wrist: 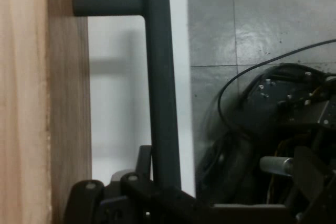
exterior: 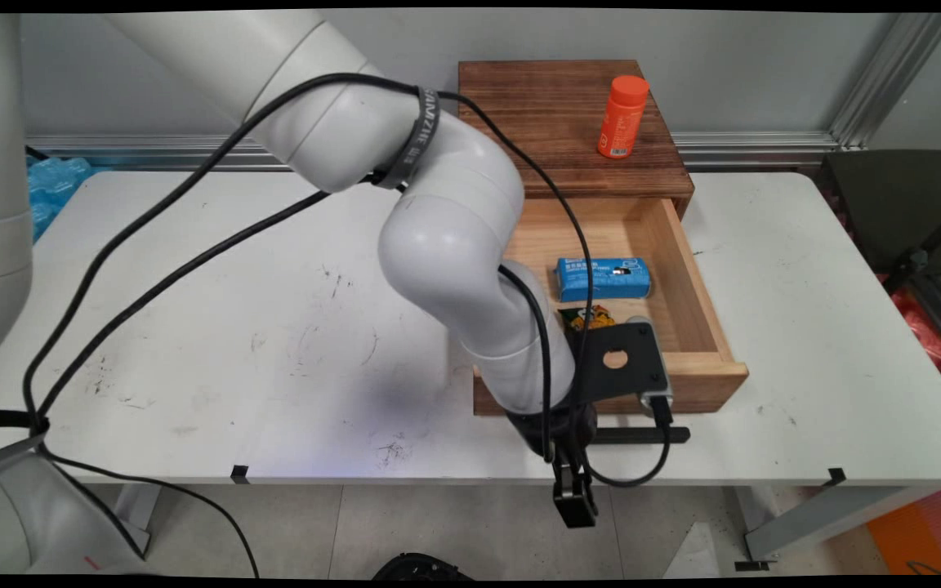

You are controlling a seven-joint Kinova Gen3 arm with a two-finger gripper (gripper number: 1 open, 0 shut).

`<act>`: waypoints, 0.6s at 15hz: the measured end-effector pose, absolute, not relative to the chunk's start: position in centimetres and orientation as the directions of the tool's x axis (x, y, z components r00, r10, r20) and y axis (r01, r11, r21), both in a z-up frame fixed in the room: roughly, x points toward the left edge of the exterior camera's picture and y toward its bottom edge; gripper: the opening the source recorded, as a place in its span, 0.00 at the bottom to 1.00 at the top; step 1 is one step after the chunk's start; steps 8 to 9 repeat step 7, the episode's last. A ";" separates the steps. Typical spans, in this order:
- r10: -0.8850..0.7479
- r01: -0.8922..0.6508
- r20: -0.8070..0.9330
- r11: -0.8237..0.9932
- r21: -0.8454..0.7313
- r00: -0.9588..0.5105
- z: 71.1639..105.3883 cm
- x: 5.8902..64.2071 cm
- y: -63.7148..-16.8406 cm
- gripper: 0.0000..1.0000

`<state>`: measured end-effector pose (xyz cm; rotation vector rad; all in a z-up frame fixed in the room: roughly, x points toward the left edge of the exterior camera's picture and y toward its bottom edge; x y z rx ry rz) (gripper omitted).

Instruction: Open the drawer

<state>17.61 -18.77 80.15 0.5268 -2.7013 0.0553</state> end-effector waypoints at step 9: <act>-0.351 -0.362 0.389 0.931 0.046 -0.852 80.7 17.2 -17.1 1.00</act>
